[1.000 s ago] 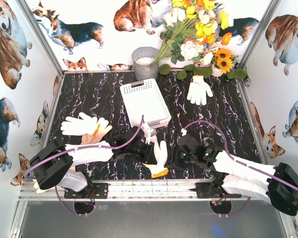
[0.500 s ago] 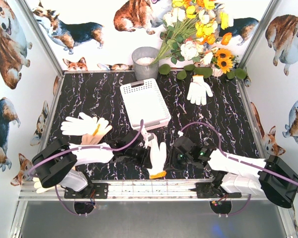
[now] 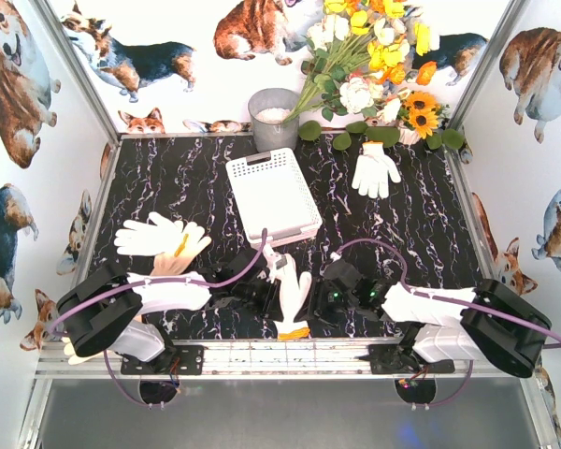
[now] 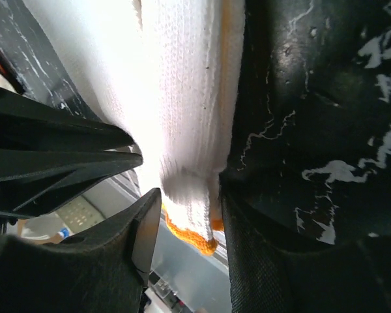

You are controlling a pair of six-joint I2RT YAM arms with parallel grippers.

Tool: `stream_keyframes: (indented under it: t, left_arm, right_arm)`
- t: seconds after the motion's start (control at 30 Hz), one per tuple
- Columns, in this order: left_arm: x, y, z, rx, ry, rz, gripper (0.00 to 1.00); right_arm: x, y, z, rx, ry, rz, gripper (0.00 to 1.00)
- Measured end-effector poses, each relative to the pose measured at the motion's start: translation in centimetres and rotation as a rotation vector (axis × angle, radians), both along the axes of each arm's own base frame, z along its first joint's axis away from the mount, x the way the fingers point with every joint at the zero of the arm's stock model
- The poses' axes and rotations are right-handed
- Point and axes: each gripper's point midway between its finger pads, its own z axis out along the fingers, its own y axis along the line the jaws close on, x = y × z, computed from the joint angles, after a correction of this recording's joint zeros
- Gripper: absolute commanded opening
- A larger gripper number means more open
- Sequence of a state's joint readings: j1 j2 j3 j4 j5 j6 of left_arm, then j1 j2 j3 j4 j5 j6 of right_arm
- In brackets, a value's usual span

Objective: Put the gloves into the storage basket
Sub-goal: Pick up the glove from the center of the board.

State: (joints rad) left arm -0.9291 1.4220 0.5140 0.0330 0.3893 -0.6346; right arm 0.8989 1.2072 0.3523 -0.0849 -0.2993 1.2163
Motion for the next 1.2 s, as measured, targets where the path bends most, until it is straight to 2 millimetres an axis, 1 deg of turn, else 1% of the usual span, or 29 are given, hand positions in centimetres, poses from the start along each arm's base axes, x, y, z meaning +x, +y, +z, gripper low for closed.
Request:
stream_keyframes:
  t: [0.13,0.27,0.4,0.5,0.53,0.57,0.73,0.8,0.9,0.97,1.07,1.17,1.2]
  left_arm:
    - [0.0,0.0,0.0,-0.002,0.006,0.007,0.14]
    - [0.0,-0.1,0.1,-0.009,0.015,0.02,0.14]
    - [0.0,-0.2,0.2,-0.012,0.031,0.039,0.26]
    - [0.1,-0.2,0.7,-0.015,0.042,0.062,0.38]
    - [0.1,-0.2,1.0,-0.018,0.047,0.077,0.43]
    - [0.1,-0.1,1.5,-0.023,0.05,0.092,0.47]
    - [0.1,0.0,3.9,-0.073,0.101,0.197,0.6]
    - [-0.3,0.2,4.7,-0.095,0.137,0.24,0.65]
    - [-1.1,1.0,5.1,-0.12,0.199,0.304,0.68]
    - [-1.7,1.5,4.8,-0.129,0.246,0.347,0.69]
    - [-2.4,2.0,3.4,-0.139,0.323,0.408,0.69]
    - [-2.9,2.3,1.8,-0.143,0.395,0.462,0.7]
    - [-2.9,2.0,1.8,-0.157,0.42,0.471,0.7]
  right_arm:
    - [-0.2,0.7,0.0,0.052,0.035,-0.02,0.42]
    - [-0.4,0.7,-0.1,0.063,0.057,-0.037,0.3]
    - [-0.6,0.5,-0.5,0.061,0.082,-0.059,0.15]
    - [-0.7,0.5,-0.6,0.063,0.094,-0.073,0.05]
    - [-0.6,0.6,-0.6,0.066,0.095,-0.076,0.01]
    - [-0.6,0.6,-0.6,0.067,0.097,-0.081,0.0]
    - [-0.5,0.7,-0.5,0.073,0.115,-0.106,0.0]
    - [-0.4,0.8,-0.4,0.081,0.121,-0.12,0.0]
    - [-0.1,0.8,-0.2,0.089,0.12,-0.143,0.0]
    - [0.1,0.9,0.0,0.096,0.117,-0.154,0.0]
    - [0.2,1.0,0.2,0.102,0.113,-0.163,0.0]
    - [0.4,1.1,0.3,0.11,0.119,-0.176,0.0]
    - [0.4,1.2,0.4,0.117,0.12,-0.181,0.0]
